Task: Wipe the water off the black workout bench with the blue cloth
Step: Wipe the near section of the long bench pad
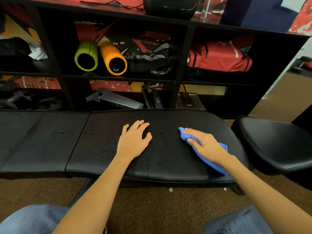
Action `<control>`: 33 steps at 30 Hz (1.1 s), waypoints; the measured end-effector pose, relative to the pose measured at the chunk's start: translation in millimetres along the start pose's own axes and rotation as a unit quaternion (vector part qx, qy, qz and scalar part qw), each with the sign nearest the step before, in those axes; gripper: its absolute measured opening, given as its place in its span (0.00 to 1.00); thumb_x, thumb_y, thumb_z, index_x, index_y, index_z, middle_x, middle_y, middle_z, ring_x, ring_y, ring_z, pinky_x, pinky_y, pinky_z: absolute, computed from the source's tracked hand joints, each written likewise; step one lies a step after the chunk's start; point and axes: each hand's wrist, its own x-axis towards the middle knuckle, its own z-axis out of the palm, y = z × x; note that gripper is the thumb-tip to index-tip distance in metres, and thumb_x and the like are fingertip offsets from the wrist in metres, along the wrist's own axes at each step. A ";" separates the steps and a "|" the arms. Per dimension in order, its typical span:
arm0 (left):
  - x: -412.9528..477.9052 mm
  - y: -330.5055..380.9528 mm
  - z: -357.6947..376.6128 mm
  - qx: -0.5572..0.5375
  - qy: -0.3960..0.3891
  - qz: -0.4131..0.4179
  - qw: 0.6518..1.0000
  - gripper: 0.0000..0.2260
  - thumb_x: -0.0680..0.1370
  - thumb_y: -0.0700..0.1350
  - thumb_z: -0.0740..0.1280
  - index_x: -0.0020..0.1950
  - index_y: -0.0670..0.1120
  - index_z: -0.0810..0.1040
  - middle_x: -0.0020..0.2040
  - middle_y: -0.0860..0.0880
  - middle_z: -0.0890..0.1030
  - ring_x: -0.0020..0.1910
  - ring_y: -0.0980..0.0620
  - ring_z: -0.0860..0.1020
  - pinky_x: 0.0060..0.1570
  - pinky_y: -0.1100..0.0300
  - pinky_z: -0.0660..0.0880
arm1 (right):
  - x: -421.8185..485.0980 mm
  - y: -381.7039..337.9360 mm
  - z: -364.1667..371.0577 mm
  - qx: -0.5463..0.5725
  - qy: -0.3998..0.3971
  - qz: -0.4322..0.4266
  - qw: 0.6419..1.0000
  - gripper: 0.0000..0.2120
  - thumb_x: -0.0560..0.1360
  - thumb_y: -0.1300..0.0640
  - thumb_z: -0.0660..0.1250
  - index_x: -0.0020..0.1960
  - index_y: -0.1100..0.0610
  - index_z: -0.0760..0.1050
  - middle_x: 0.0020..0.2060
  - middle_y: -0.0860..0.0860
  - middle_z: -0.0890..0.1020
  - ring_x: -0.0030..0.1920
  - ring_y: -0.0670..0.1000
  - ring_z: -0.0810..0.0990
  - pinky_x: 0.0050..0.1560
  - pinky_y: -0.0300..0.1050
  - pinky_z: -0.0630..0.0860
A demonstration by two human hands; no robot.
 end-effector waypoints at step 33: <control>-28.3 172.0 8.9 0.136 -0.113 -0.128 0.976 0.31 0.82 0.54 0.53 0.73 0.29 0.51 0.73 0.29 0.54 0.73 0.30 0.50 0.72 0.37 0.47 | -16.5 -6.3 10.3 -0.007 0.143 0.196 0.970 0.15 0.80 0.58 0.59 0.66 0.57 0.70 0.64 0.54 0.75 0.64 0.52 0.72 0.61 0.41 0.67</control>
